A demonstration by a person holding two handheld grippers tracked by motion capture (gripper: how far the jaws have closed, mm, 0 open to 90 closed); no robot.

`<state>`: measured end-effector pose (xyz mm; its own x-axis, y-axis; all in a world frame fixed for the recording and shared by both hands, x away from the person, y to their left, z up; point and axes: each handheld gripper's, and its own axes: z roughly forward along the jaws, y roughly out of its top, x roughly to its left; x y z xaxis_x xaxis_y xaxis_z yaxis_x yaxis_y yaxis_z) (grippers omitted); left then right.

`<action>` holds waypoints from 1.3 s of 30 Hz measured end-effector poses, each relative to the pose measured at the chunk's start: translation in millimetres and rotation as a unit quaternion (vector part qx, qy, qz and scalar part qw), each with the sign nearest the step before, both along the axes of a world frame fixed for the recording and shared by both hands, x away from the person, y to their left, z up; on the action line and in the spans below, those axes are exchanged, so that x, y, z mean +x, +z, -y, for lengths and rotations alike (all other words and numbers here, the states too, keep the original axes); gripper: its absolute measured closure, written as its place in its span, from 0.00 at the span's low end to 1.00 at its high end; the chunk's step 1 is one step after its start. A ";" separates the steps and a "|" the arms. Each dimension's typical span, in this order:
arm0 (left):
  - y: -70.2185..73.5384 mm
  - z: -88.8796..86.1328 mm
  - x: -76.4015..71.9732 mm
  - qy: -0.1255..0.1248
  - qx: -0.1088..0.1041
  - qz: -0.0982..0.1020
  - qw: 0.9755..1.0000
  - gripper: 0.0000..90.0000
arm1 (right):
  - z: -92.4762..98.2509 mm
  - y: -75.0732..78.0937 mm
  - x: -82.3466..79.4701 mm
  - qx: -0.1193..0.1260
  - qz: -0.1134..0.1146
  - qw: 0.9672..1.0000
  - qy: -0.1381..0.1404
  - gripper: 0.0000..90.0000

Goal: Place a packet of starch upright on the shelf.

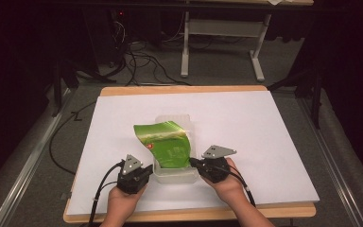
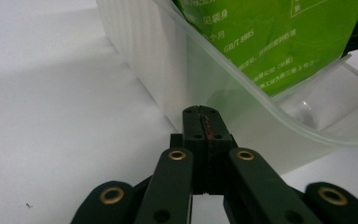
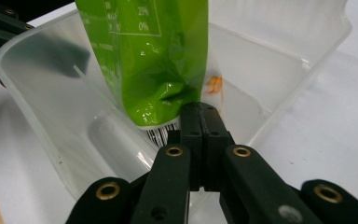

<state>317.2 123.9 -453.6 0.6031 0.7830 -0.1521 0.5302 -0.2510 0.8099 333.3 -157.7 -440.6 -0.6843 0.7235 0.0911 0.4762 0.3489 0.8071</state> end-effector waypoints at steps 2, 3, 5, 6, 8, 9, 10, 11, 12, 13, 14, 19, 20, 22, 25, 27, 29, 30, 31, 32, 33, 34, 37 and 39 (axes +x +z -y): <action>0.0 0.4 -0.4 0.000 0.001 0.001 1.000 1.00 | -2.3 -3.3 1.1 -0.005 -0.001 1.000 0.001 1.00; 0.1 0.3 -0.5 0.001 0.003 0.002 1.000 1.00 | -2.6 -4.1 2.0 -0.005 -0.002 1.000 0.001 1.00; 0.0 0.2 -0.3 0.000 0.002 0.001 1.000 1.00 | -2.7 -4.1 3.1 -0.004 -0.003 1.000 0.000 1.00; 0.1 0.0 -0.1 -0.001 0.001 0.001 1.000 1.00 | -2.4 -3.9 3.5 -0.006 -0.002 1.000 0.002 1.00; 0.4 -0.3 0.1 -0.001 0.003 0.000 1.000 0.99 | -0.4 -0.7 3.2 0.001 0.001 1.000 0.002 1.00; 0.4 -0.7 0.2 -0.001 0.003 0.000 1.000 0.99 | 0.7 2.3 2.5 0.001 0.004 1.000 0.002 0.98; 0.4 -0.8 0.2 -0.001 0.003 0.000 1.000 0.98 | 1.9 4.7 1.4 -0.004 0.010 1.000 0.001 0.97; 0.4 -0.8 -0.2 -0.001 0.003 0.000 1.000 0.98 | 3.1 6.4 0.6 -0.004 0.013 1.000 0.001 0.96; 0.3 -0.4 -0.6 0.000 0.003 0.001 1.000 0.98 | 5.5 8.6 -0.7 0.001 0.015 1.000 -0.002 0.95; 0.3 -0.2 -0.9 0.000 0.003 0.001 1.000 0.98 | 8.3 11.8 -1.8 0.011 0.020 1.000 -0.006 0.93; 0.3 -0.2 -1.1 0.000 0.004 0.001 1.000 0.98 | 10.0 14.4 -2.1 0.016 0.024 1.000 -0.007 0.93; 0.9 -0.5 -2.0 0.000 0.006 0.001 1.000 0.97 | 19.4 34.0 -5.6 0.059 0.048 0.997 -0.010 0.81; 0.9 -0.7 -2.0 0.000 0.006 0.001 1.000 0.97 | 19.4 34.0 -5.6 0.059 0.048 0.997 -0.010 0.81; 0.9 -1.3 -2.5 0.001 0.004 0.001 1.000 0.96 | 21.0 39.8 -6.3 0.079 0.055 0.995 0.002 0.74; 0.6 -1.1 -3.9 0.002 0.003 0.001 1.000 0.96 | 20.0 45.1 -6.3 0.097 0.057 0.994 0.015 0.58; 0.3 -1.1 -3.7 0.002 0.003 0.000 1.000 0.96 | 17.4 45.1 -3.9 0.106 0.051 0.993 0.018 0.52; -0.2 -0.5 -3.6 0.003 0.005 0.002 1.000 0.96 | 14.0 43.7 1.4 0.114 0.042 0.992 0.022 0.52; -0.1 -0.3 -3.6 0.003 0.007 0.001 1.000 0.96 | 9.7 41.5 8.2 0.116 0.036 0.992 0.022 0.53; -0.1 -0.3 -3.6 0.003 0.008 0.001 1.000 0.96 | 8.1 40.2 10.6 0.115 0.034 0.993 0.021 0.53; -0.1 -0.4 -3.6 0.003 0.007 0.001 1.000 0.96 | 8.1 40.2 10.6 0.115 0.034 0.993 0.021 0.53; -0.3 -0.5 -3.4 0.002 0.006 0.001 1.000 0.96 | 6.1 38.3 13.5 0.115 0.031 0.993 0.020 0.54; -0.4 -0.5 -3.2 0.002 0.006 0.000 1.000 0.96 | 3.6 35.4 16.7 0.116 0.024 0.993 0.023 0.55; -0.7 -0.7 -3.1 0.002 0.005 0.000 1.000 0.96 | -2.5 27.9 18.4 0.094 0.021 0.995 0.040 0.77; -0.8 -0.9 -3.4 0.001 0.006 -0.001 1.000 0.96 | -1.9 27.9 17.7 0.089 0.021 0.995 0.041 0.81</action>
